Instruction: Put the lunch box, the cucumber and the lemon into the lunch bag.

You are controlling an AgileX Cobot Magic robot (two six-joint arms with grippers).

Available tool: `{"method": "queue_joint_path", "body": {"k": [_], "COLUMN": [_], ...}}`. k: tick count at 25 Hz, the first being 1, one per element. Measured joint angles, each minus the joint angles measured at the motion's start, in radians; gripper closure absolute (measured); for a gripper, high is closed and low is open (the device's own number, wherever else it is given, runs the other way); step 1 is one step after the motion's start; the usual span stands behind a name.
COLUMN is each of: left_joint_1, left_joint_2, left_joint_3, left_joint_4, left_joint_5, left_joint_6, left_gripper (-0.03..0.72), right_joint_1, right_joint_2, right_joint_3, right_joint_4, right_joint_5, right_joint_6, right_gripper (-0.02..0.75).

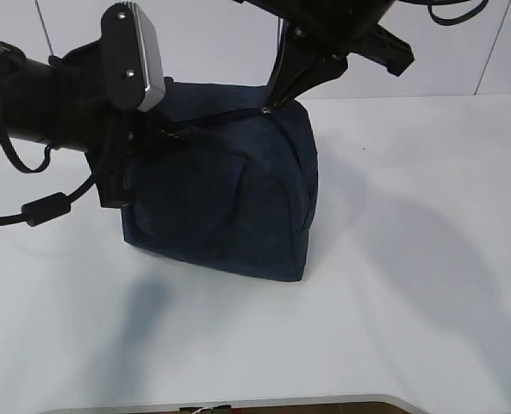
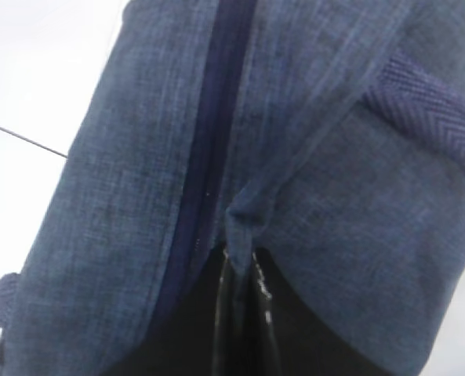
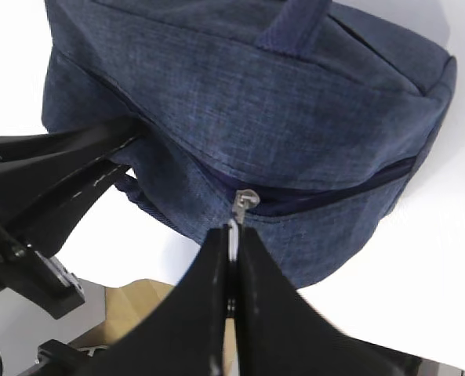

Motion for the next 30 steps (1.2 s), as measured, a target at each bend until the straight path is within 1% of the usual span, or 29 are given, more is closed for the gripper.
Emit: {"method": "queue_joint_path", "body": {"k": [6, 13, 19, 25, 30], "left_joint_1": [-0.002, -0.004, -0.006, -0.006, -0.006], "left_joint_2": [0.0, -0.002, -0.004, -0.004, -0.004], "left_joint_3": [0.002, 0.05, 0.052, 0.056, 0.059], "left_joint_4": [0.0, -0.024, -0.026, -0.026, -0.026], "left_joint_5": [-0.015, -0.072, -0.097, -0.137, -0.148], "left_joint_6": [0.0, 0.0, 0.0, 0.0, 0.0], "left_gripper": [0.694, 0.694, 0.694, 0.694, 0.694], "right_joint_1": [0.0, -0.001, -0.001, -0.001, -0.001], "right_joint_2": [0.0, 0.0, 0.0, -0.002, -0.002], "right_joint_3": [0.0, 0.0, 0.008, 0.075, 0.117], "right_joint_4": [-0.019, -0.024, -0.038, -0.048, -0.023], "right_joint_5": [-0.002, -0.005, -0.009, -0.014, -0.016], "right_joint_6": [0.01, 0.017, 0.017, 0.017, 0.017], "right_gripper": [0.733, 0.733, 0.733, 0.733, 0.733]}}
